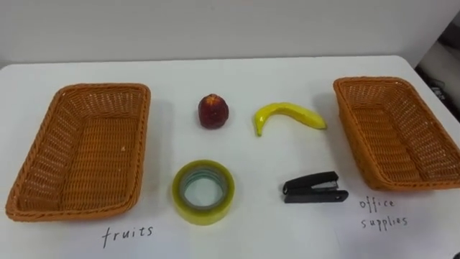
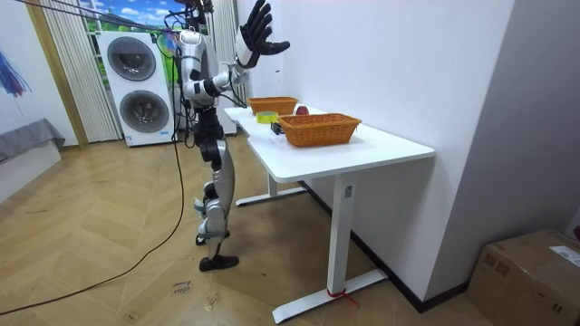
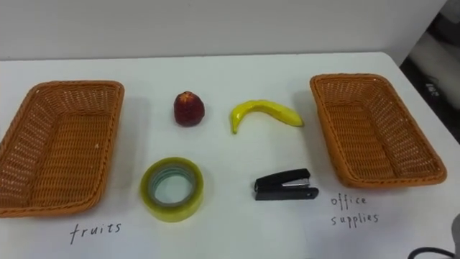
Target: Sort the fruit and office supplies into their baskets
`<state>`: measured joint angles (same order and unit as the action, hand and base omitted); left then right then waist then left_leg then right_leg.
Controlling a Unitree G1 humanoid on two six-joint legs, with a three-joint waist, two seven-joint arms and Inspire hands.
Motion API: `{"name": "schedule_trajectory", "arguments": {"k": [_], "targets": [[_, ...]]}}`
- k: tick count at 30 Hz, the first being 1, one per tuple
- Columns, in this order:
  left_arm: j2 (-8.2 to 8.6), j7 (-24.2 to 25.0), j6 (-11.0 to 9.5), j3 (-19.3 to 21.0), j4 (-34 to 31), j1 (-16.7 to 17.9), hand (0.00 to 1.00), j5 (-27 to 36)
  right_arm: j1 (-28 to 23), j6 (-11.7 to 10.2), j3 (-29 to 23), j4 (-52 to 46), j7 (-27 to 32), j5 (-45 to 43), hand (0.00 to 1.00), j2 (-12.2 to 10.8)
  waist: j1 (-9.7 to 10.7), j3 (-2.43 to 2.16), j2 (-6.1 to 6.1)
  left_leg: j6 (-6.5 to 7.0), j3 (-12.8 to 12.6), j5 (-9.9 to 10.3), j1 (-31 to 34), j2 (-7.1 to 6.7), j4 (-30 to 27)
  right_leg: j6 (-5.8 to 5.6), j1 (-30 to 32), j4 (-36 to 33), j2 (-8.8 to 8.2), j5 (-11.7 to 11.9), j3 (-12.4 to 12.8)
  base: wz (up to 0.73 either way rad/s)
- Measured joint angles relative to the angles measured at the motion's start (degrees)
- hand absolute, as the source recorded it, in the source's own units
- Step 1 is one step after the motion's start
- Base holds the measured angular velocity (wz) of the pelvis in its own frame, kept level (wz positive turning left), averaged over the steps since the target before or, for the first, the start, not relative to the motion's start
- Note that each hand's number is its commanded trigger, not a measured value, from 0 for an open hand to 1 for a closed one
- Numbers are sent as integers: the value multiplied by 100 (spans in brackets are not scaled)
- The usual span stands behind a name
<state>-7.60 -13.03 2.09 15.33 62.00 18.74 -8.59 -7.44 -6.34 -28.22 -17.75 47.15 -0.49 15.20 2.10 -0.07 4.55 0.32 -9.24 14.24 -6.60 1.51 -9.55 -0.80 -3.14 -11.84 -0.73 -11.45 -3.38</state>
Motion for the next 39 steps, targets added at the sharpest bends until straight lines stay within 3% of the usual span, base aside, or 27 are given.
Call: {"name": "schedule_trajectory", "arguments": {"k": [4,5,9,17,24,33,39], "targets": [[-39,11,-8,-99,5,-5,0,0,39,7,138,-178,-248,-3,0,83,-45,-5,54,0,9,0,-11,1,-20,1,-33,-1,-7,2,-41,0],[-60,27,-16,-103,6,-18,0,0,45,7,251,-181,-423,-2,0,158,-56,4,17,0,10,0,-11,2,-32,2,-44,1,-9,2,-51,4],[-179,152,-92,-224,67,-21,0,5,42,15,710,-167,-1223,-200,0,389,-94,37,91,-1,15,1,-15,12,-32,10,-62,6,-6,8,-64,2],[-192,271,-84,-254,60,-25,0,-37,41,275,1142,-99,-2727,-306,0,435,-125,37,84,-1,55,1,1,18,-16,13,-59,15,-4,21,-115,2],[-207,371,-83,-256,63,-40,0,-46,28,304,1331,-71,-3684,-803,0,435,-128,15,105,-2,37,0,-13,19,-79,14,-76,25,-13,22,-140,0],[-219,381,85,-384,65,-52,0,-56,-176,970,2103,219,-5157,-1744,0,431,-253,1,135,-4,16,2,15,52,-96,45,-70,17,-2,92,-197,-2],[-268,543,139,-614,71,-126,0,-55,-148,1126,2259,292,-6067,-1824,0,431,-272,1,143,-8,71,1,100,67,-152,54,-74,17,-10,109,-332,8]]}}
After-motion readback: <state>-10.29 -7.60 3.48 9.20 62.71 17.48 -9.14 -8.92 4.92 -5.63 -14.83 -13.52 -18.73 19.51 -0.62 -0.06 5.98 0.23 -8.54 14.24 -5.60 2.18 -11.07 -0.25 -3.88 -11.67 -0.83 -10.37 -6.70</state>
